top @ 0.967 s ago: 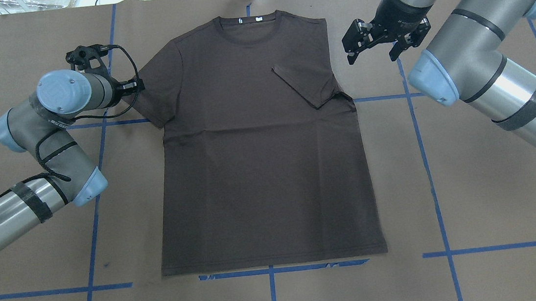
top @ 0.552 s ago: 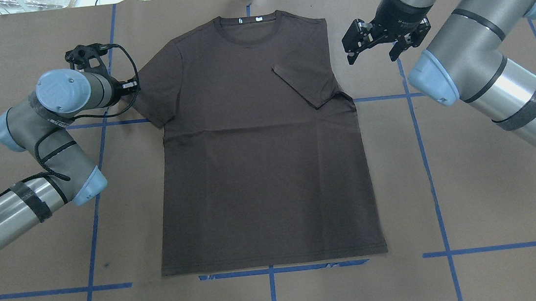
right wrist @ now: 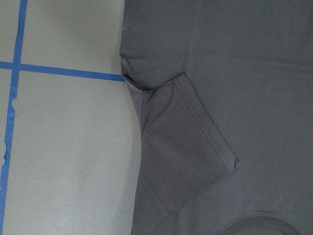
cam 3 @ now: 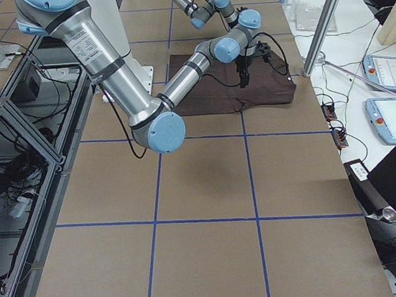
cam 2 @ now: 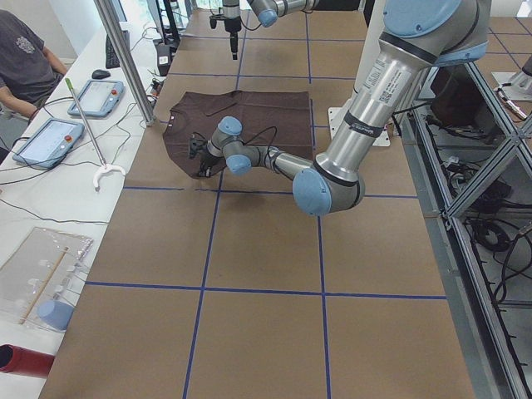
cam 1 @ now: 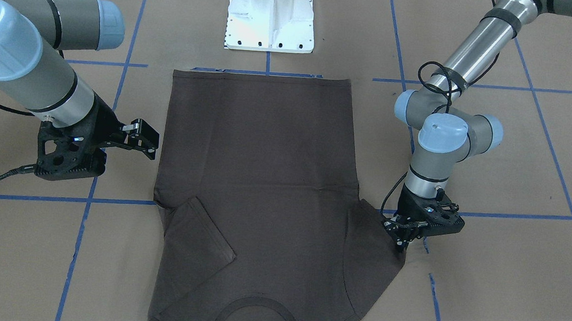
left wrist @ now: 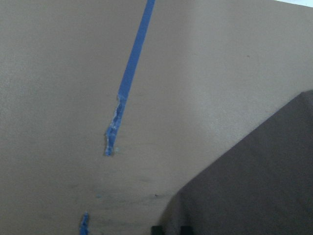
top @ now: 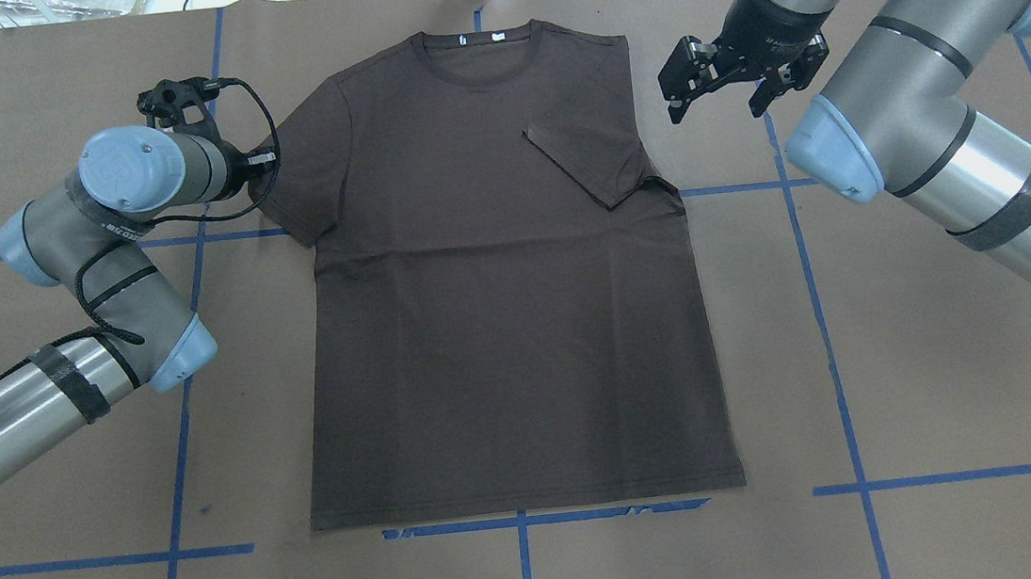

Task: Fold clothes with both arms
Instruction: 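Grasp the sleeve nearest the left gripper and fold it inward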

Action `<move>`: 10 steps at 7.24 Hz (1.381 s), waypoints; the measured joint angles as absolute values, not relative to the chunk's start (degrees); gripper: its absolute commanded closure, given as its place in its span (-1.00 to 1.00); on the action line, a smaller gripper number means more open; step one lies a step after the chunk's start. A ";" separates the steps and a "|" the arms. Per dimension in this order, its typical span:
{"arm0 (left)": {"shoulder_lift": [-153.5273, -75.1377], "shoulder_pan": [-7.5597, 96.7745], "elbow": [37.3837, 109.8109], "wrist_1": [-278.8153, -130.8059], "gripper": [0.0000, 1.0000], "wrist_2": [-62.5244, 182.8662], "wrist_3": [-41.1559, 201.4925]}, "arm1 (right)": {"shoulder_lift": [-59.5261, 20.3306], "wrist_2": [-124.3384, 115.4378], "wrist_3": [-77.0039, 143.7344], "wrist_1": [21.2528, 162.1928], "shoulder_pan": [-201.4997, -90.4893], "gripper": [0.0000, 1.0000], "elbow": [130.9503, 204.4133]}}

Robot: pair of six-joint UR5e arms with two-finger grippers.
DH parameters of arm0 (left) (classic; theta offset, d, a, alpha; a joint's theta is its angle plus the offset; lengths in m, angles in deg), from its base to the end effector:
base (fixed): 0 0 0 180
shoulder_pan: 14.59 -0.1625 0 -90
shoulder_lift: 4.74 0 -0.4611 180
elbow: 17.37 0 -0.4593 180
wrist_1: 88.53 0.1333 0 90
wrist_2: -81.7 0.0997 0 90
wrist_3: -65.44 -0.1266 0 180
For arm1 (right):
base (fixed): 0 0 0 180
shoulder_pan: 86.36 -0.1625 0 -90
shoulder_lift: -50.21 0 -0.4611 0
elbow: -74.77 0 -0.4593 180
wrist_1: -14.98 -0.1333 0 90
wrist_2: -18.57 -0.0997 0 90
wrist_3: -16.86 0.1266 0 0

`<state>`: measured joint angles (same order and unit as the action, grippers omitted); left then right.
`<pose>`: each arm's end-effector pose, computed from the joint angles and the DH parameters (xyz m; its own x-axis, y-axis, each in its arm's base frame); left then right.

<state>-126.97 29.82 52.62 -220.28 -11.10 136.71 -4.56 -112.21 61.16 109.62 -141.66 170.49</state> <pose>0.5223 -0.6896 0.4491 0.6133 -0.1518 -0.7751 0.5003 0.8341 0.2325 -0.3853 -0.6454 0.2563 0.6084 -0.0734 0.7903 0.0473 0.9973 0.0562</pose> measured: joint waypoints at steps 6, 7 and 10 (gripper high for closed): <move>-141.87 27.30 51.11 -209.25 1.00 -11.23 146.44 | -5.19 -112.21 60.87 109.46 -141.82 -1.00 170.34; -144.06 26.51 47.73 -211.87 1.00 -11.16 147.65 | -5.18 -112.19 60.85 109.46 -141.82 -1.00 170.36; -145.75 25.96 41.20 -220.52 -0.98 -11.11 148.32 | -4.87 -112.13 61.12 109.46 -141.75 -1.00 170.55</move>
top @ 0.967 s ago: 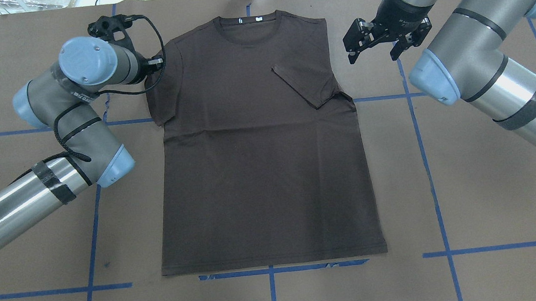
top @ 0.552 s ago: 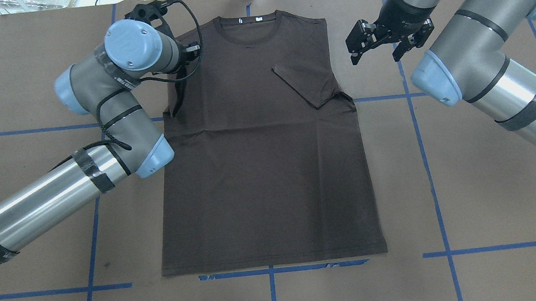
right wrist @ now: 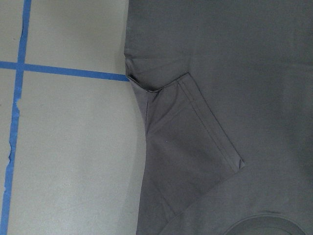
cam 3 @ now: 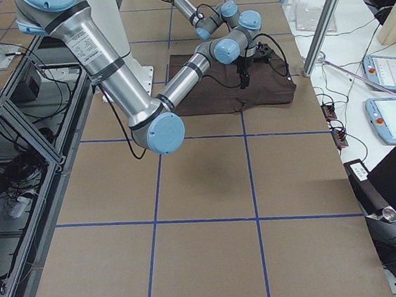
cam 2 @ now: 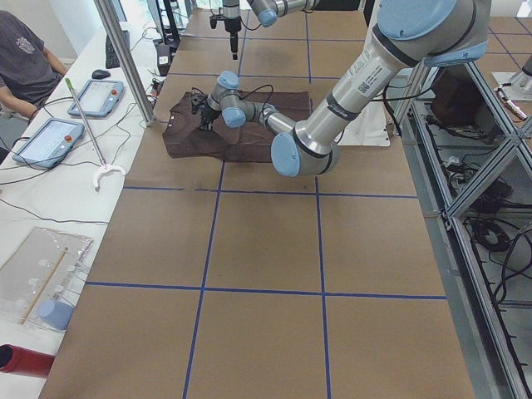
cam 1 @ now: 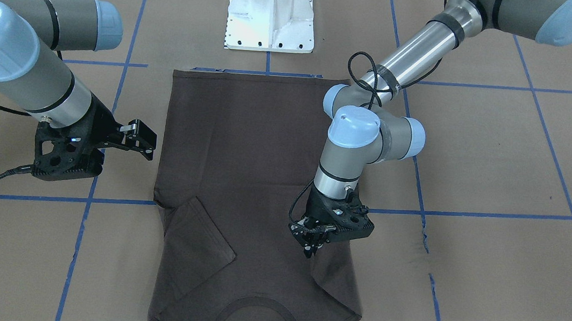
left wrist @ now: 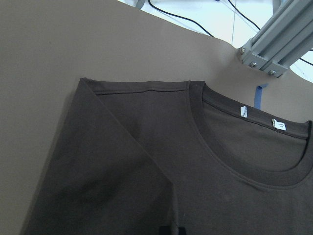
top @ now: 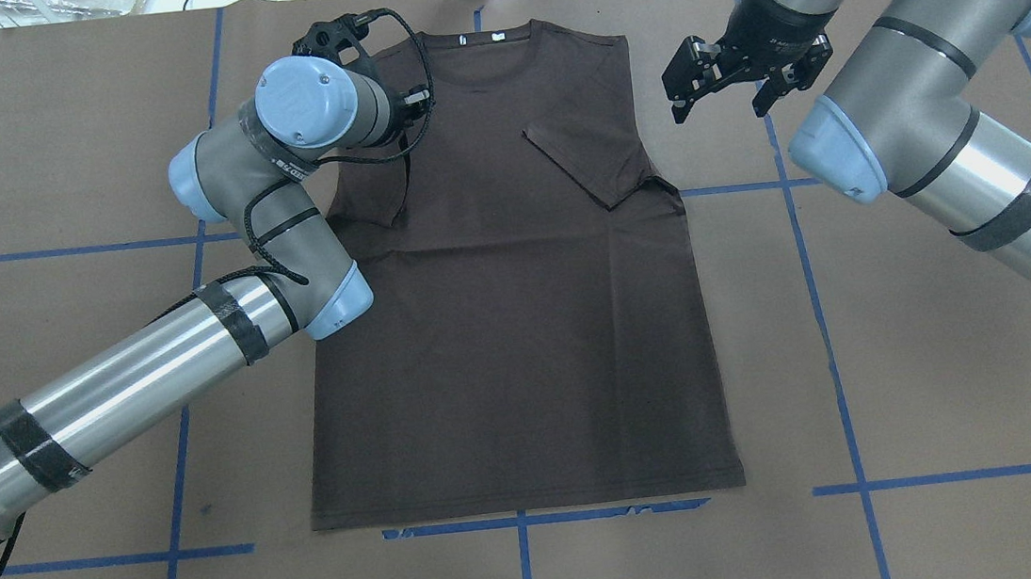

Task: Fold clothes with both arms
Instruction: 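Grasp the sleeve nearest the left gripper and fold it inward, then move both grippers to the shirt hem corners nearest the robot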

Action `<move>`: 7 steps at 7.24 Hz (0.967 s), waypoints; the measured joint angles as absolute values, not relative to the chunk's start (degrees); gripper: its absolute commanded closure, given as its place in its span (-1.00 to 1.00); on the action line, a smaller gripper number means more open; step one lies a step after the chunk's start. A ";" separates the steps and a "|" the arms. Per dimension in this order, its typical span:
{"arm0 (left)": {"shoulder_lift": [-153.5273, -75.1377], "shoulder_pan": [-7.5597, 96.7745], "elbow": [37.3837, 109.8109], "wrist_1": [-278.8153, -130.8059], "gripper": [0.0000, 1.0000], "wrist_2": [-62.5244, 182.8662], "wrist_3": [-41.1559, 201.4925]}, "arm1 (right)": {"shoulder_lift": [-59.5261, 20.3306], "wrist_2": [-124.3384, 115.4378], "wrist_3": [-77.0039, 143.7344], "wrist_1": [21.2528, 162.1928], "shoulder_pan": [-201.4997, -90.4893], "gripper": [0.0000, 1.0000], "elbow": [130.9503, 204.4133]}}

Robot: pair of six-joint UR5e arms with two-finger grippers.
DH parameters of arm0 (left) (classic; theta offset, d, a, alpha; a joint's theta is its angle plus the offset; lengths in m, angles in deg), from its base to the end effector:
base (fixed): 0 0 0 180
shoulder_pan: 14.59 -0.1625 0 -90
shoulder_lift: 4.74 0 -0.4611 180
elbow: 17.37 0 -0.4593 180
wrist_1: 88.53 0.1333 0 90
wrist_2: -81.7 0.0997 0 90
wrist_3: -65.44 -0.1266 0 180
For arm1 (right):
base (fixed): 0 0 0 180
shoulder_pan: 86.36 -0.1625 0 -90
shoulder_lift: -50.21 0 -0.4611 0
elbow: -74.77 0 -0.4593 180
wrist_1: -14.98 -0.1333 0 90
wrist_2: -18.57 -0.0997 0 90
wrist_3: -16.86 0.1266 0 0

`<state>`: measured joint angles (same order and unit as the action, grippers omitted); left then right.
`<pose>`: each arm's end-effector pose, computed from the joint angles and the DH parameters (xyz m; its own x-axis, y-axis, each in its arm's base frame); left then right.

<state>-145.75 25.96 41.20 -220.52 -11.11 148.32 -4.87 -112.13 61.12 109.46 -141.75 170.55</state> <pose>0.6391 -0.7140 0.2712 0.4354 -0.2096 -0.8755 0.5670 0.8192 0.0858 -0.3838 -0.6455 0.2596 0.6099 -0.0721 0.7892 0.0454 0.9974 0.0560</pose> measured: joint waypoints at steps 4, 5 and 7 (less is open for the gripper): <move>-145.76 24.70 42.68 -223.33 -1.00 -12.09 147.79 | -5.61 -111.95 61.26 109.40 -141.64 -1.00 171.30; -144.84 24.65 45.55 -222.97 -1.00 -15.19 147.62 | -7.26 -111.87 62.16 109.41 -141.16 -1.00 173.36; -139.39 24.76 55.76 -217.45 -1.00 -21.81 145.78 | -11.26 -110.04 69.03 109.38 -138.13 -1.00 179.48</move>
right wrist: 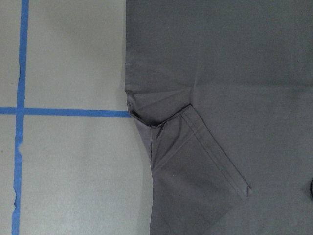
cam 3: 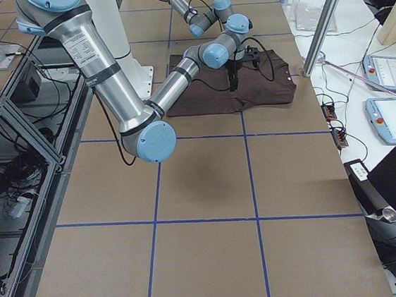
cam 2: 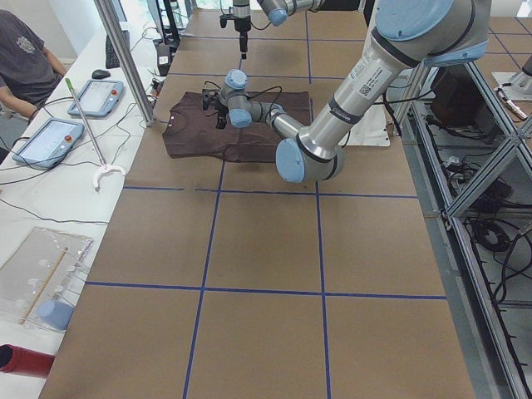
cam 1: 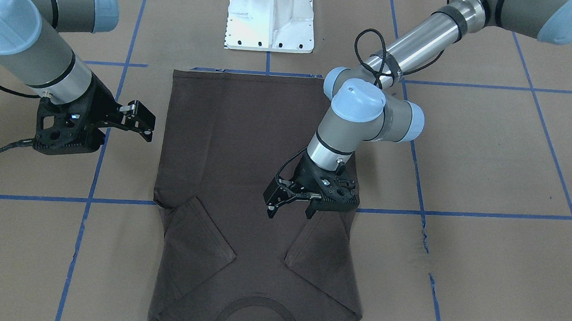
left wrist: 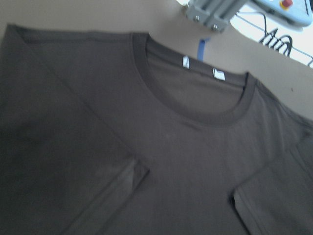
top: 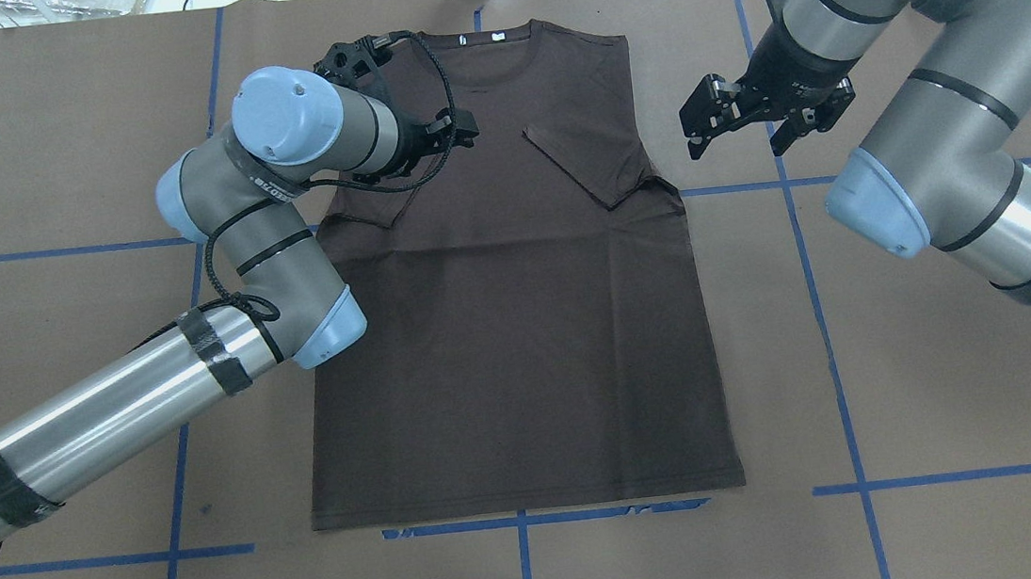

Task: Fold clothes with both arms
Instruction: 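Move both grippers to the shirt hem corners nearest the robot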

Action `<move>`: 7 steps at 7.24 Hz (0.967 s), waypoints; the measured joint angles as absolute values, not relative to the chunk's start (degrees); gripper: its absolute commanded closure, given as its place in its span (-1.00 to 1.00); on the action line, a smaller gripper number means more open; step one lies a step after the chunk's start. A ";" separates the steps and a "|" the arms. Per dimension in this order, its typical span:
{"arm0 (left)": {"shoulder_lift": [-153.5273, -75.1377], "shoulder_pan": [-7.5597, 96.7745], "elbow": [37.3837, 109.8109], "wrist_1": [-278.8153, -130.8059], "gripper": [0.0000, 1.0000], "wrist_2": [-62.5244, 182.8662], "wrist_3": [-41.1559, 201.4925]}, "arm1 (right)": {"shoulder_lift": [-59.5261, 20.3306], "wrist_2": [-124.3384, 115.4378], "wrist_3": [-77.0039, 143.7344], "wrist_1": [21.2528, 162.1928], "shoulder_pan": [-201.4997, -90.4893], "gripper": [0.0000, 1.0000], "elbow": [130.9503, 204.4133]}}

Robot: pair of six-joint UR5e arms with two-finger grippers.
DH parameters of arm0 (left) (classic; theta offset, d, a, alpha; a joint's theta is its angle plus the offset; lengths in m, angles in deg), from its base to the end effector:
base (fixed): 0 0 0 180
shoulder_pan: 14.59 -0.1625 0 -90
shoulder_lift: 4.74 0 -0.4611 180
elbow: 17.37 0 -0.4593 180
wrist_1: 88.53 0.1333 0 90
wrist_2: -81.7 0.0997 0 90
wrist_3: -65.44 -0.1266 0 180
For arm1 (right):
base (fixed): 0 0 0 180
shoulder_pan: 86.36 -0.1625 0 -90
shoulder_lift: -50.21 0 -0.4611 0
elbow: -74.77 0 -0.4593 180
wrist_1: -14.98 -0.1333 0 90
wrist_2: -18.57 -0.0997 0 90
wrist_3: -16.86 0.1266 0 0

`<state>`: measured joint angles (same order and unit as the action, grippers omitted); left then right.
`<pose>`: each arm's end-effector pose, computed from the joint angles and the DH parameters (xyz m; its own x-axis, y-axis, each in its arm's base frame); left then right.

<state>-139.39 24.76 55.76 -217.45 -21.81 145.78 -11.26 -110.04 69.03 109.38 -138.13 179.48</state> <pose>0.6170 -0.6400 0.2336 0.3771 -0.0982 -0.9209 0.3929 0.9174 0.0630 -0.3871 -0.5792 0.2675 0.6086 -0.0019 0.7934 0.0021 1.0000 0.0007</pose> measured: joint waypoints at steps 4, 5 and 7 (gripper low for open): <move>-125.62 25.51 85.10 -194.84 -1.00 -23.16 134.89 | -22.90 -95.39 92.16 99.76 -123.47 -1.00 191.36; -122.97 25.67 89.69 -193.21 -1.00 -23.14 134.19 | -28.45 -91.51 96.93 92.73 -119.22 -1.00 192.08; -121.19 25.66 93.09 -192.42 -1.00 -23.05 134.24 | -34.30 -81.89 103.97 87.26 -109.94 -1.00 192.18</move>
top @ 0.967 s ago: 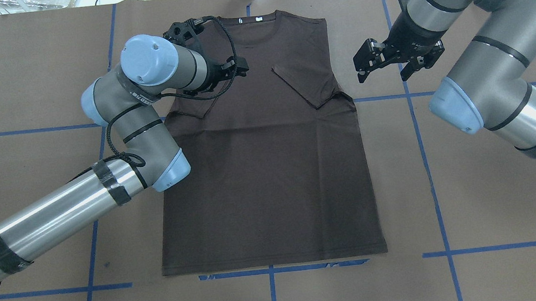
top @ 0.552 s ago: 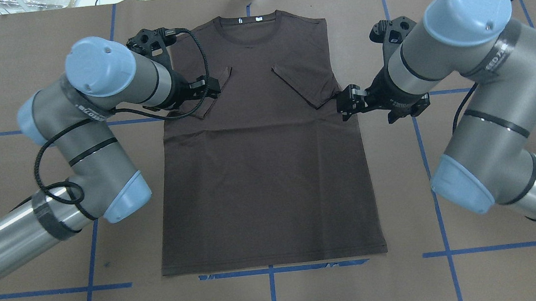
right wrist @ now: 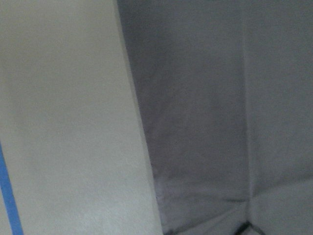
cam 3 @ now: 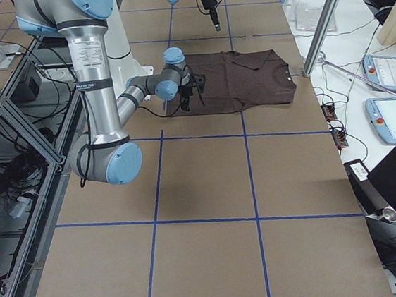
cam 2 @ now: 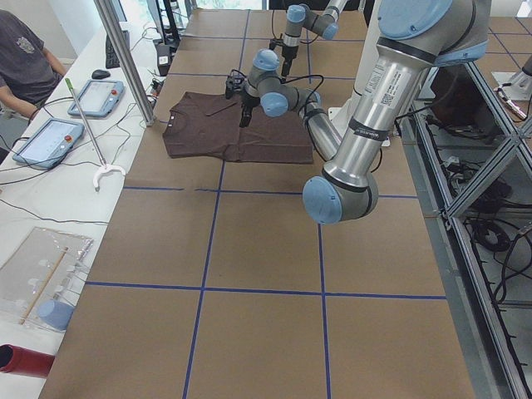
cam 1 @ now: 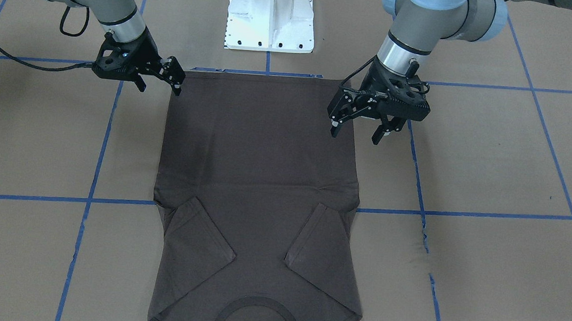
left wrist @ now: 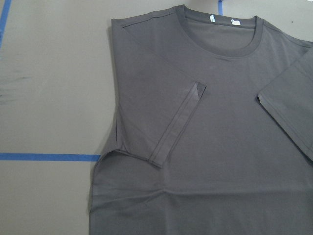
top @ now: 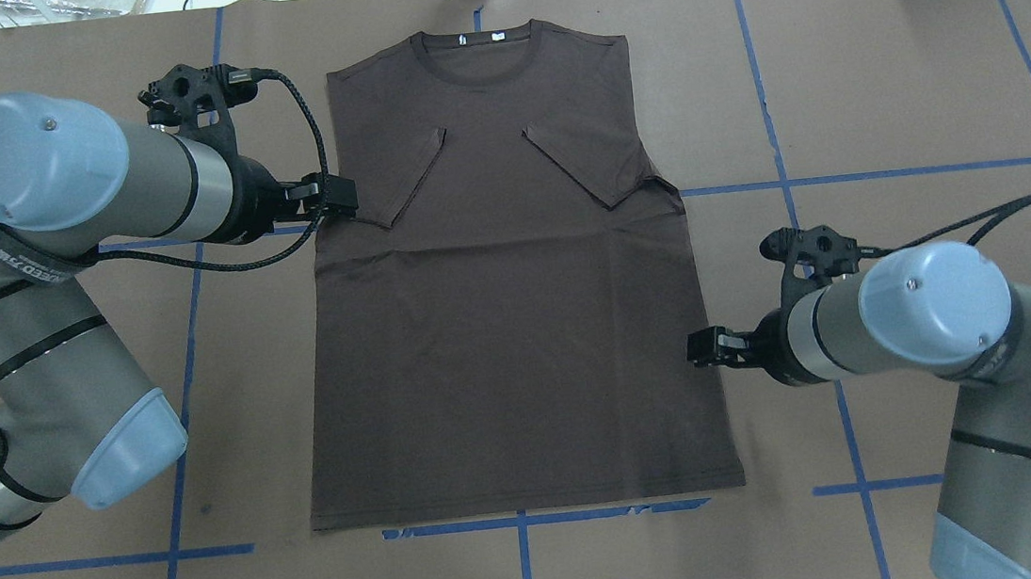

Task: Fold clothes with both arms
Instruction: 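Move both grippers to the shirt hem corners nearest the robot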

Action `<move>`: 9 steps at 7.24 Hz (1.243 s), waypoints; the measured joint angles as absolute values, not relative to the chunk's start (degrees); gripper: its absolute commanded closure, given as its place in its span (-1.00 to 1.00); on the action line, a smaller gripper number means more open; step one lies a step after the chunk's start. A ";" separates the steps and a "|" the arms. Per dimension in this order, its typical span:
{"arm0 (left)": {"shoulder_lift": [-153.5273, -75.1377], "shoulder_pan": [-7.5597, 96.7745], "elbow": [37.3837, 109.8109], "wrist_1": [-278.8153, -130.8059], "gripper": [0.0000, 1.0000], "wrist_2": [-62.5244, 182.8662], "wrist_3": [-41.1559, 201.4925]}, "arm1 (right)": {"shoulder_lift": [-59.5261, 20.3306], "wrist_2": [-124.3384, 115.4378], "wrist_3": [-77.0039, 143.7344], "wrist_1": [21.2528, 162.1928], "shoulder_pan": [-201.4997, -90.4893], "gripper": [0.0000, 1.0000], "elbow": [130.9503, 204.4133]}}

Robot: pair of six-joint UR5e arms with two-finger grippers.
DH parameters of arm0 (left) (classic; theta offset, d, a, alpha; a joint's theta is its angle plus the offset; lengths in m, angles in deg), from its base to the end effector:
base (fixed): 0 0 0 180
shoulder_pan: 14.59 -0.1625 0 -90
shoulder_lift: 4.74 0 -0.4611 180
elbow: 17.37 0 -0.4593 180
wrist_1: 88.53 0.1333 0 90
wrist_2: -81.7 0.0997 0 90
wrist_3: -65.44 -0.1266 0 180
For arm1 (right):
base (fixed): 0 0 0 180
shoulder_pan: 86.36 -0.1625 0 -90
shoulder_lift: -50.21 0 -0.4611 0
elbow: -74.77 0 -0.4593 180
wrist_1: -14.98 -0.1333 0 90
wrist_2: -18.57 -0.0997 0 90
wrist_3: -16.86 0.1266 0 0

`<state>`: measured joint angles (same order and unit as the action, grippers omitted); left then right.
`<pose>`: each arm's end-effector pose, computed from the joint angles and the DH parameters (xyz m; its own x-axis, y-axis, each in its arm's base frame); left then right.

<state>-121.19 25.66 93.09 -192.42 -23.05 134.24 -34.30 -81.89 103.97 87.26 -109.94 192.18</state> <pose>0.4496 -0.5131 0.2126 0.5118 0.0250 -0.8588 0.2897 0.9360 0.1999 -0.4959 -0.3368 0.3739 0.5941 0.2052 0.7778 -0.2351 0.9690 -0.0761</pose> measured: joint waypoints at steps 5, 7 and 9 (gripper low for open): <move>-121.28 25.66 93.96 -192.18 -1.00 -22.97 134.34 | -35.44 -77.71 107.01 86.26 -100.85 -0.73 189.80; -121.24 25.72 94.36 -192.16 -1.00 -22.97 134.34 | -35.19 -78.27 106.96 86.34 -100.11 -0.40 189.62; -121.18 25.75 94.62 -192.10 -1.00 -22.97 134.34 | -35.00 -78.59 106.95 86.53 -99.77 0.60 189.37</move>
<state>-121.18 25.75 94.62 -192.10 -22.97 134.34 -35.00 -78.59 106.95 86.53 -99.77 189.37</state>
